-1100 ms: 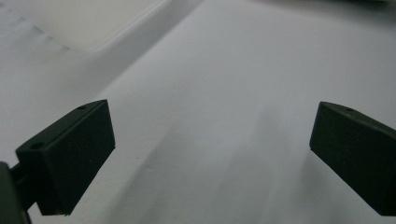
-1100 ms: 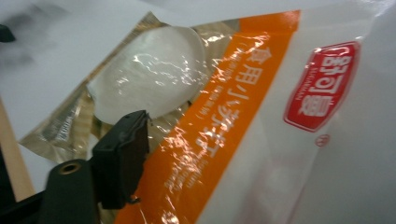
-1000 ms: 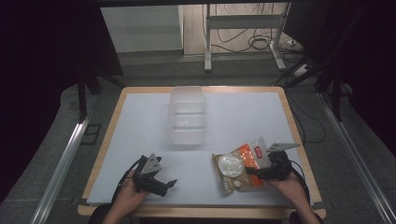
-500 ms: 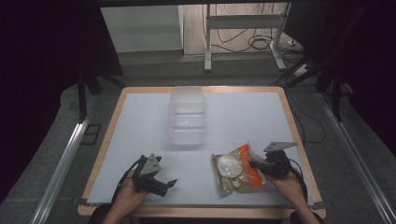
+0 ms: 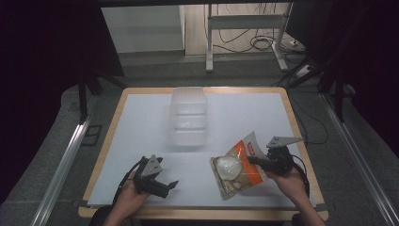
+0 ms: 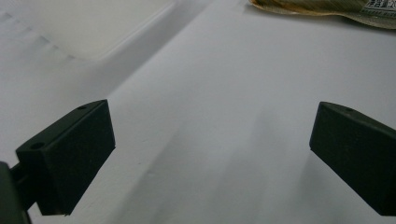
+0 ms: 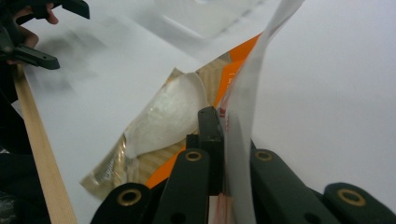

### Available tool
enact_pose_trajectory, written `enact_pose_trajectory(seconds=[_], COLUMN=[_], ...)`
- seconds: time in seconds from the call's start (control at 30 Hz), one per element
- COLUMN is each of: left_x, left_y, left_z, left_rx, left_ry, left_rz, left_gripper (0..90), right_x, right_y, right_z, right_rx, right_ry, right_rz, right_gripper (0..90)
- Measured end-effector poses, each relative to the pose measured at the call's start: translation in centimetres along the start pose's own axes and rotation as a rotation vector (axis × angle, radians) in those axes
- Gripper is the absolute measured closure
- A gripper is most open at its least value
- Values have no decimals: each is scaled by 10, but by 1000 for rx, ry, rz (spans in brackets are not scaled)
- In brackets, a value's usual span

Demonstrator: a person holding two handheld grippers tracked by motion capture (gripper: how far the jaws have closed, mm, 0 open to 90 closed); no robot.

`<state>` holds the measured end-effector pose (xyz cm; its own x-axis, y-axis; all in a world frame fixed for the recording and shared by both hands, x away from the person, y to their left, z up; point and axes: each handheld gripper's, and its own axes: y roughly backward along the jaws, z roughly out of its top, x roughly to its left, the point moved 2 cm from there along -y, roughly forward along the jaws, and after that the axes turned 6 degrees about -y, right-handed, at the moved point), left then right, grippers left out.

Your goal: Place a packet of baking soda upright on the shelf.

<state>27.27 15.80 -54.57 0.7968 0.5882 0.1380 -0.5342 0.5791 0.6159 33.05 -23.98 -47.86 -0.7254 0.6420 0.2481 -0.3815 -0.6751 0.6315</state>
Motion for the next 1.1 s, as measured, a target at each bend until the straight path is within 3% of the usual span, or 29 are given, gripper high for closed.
enact_pose_trajectory(seconds=[0.37, 0.5, 0.73, 0.9, 1.1], left_x=[0, 0, 0, 1, 1], left_y=[0, 0, 0, 1, 1], left_z=[0, 0, 0, 0, 0], left_rx=[-1, -4, -6, -8, -9], left_ry=[-1, 0, 1, 1, 2], left_rz=[0, 0, 0, 1, 1], left_gripper=[2, 2, 2, 2, 2], right_x=[23, 31, 32, 29, 23], right_y=[5, 14, 23, 23, 21], right_z=[33, 47, 66, 81, 96], right_rx=[10, 19, 28, 26, 11], right_ry=[74, 112, 178, 201, 197], right_rz=[19, -5, -63, -92, -94], right_gripper=[884, 884, 884, 884, 885])
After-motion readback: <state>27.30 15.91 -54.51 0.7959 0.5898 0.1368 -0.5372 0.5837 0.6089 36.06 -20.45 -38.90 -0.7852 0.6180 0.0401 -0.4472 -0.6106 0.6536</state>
